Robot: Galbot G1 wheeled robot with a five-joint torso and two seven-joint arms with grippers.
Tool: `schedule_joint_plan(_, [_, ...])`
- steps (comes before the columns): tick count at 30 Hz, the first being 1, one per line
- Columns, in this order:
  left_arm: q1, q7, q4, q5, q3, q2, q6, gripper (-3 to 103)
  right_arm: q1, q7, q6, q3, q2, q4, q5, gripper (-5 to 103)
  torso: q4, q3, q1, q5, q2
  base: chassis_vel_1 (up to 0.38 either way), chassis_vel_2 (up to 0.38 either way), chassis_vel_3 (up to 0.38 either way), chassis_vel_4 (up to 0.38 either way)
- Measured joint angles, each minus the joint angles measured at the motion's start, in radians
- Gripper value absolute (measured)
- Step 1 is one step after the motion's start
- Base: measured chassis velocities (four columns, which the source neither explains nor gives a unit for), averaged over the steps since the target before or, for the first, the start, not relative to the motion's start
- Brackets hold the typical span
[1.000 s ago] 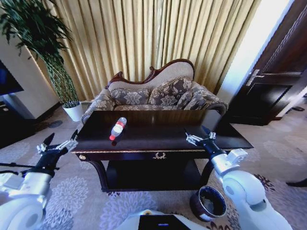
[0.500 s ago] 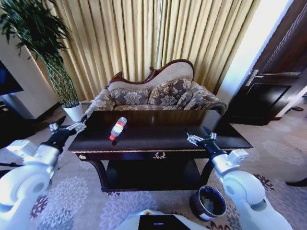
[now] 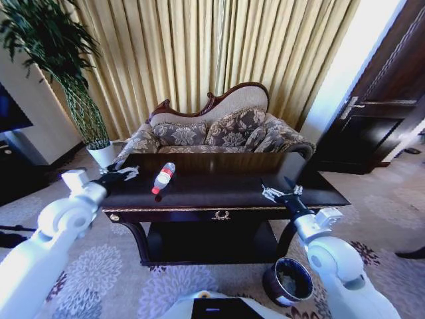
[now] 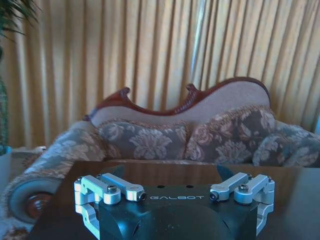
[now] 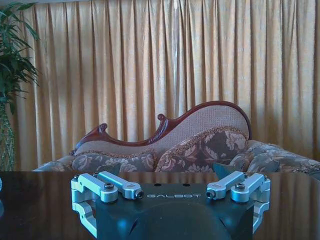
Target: Move to the front of the table and place the trash on the table into the trash bin.
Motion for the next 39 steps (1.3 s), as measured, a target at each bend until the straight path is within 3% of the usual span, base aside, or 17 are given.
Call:
schedule_joint_plan(4, [-0.141, -0.057, 0.040, -0.005, 0.167, -0.044, 0.041, 100, 0.004, 0.001, 0.001, 0.006, 0.000, -0.020, -0.007, 100, -0.0001, 0.000, 0.000, 0.0000, 0.000, 0.000, 0.000, 0.000, 0.000])
schedule_joint_plan(11, [-0.216, -0.125, 0.075, -0.014, 0.315, -0.091, 0.126, 100, 0.013, 0.001, 0.019, 0.015, -0.001, -0.060, -0.043, 100, 0.0000, 0.000, 0.000, -0.0001, 0.000, 0.000, 0.000, 0.000, 0.000])
schedule_joint_plan(14, [-0.227, -0.148, 0.078, -0.020, 0.331, -0.101, 0.172, 100, 0.025, 0.001, 0.020, 0.014, 0.002, -0.076, -0.051, 100, 0.0001, 0.000, 0.000, -0.0001, 0.000, 0.000, 0.000, 0.000, 0.000])
schedule_joint_plan(17, [-0.225, -0.156, 0.079, -0.023, 0.335, -0.102, 0.179, 100, 0.035, 0.001, 0.020, 0.010, 0.004, -0.085, -0.055, 100, 0.0003, 0.000, 0.000, 0.0000, 0.000, 0.000, 0.000, 0.000, 0.000])
schedule_joint_plan(39, [-0.176, -0.160, 0.095, -0.021, 0.324, -0.127, 0.177, 100, 0.051, 0.002, 0.022, 0.014, 0.005, -0.096, -0.064, 100, 0.0002, 0.000, 0.000, -0.0002, 0.000, 0.000, 0.000, 0.000, 0.000])
